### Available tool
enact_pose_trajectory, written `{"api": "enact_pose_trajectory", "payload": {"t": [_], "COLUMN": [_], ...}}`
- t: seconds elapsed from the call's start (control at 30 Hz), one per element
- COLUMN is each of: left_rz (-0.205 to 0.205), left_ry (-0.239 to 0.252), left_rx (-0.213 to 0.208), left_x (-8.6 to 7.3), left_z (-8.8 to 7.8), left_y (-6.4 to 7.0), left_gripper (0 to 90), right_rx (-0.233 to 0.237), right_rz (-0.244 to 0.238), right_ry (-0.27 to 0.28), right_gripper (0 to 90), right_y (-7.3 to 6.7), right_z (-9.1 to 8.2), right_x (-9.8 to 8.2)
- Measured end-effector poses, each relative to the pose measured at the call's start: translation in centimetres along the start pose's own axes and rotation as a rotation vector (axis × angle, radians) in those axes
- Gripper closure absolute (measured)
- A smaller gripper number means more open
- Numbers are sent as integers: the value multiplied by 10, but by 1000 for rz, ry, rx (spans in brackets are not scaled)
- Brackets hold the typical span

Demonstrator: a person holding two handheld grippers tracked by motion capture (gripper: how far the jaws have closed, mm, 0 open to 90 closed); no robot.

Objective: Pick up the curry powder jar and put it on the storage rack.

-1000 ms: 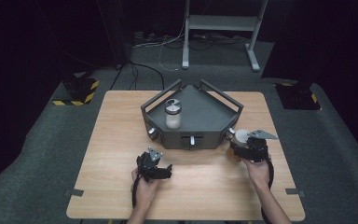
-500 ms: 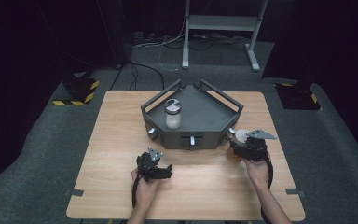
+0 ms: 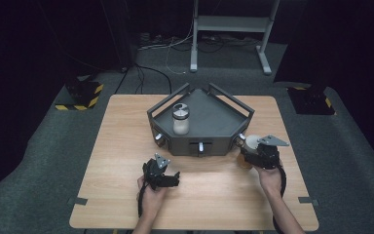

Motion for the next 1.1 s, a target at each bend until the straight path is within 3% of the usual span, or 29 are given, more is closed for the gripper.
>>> {"api": "enact_pose_trajectory", "payload": {"t": [0.37, 0.57, 0.93, 1.1], "left_rz": [0, 0, -1, 0], "left_ry": [0, 0, 1, -1], "left_rx": [0, 0, 0, 0], "left_x": [0, 0, 0, 0], "left_z": [0, 0, 0, 0], "left_y": [0, 0, 0, 0], "left_gripper": [75, 75, 75, 75], "right_rx": [15, 31, 103, 119], "right_rz": [-3, -33, -32, -62], "right_ry": [12, 1, -4, -8], "right_gripper": [354, 353, 353, 353], "right_y": [3, 3, 10, 8], "right_z": [-8, -16, -33, -43], "right_x": [0, 6, 19, 29]}}
Point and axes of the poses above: each handheld gripper's, and its own axes: z roughly forward along the jaws, x roughly out of its top, y roughly to its right, the point moved 2 cm from there along z, roughly forward along the jaws, and after that the axes turned 10 degrees about -y, right-handed, at the moved point
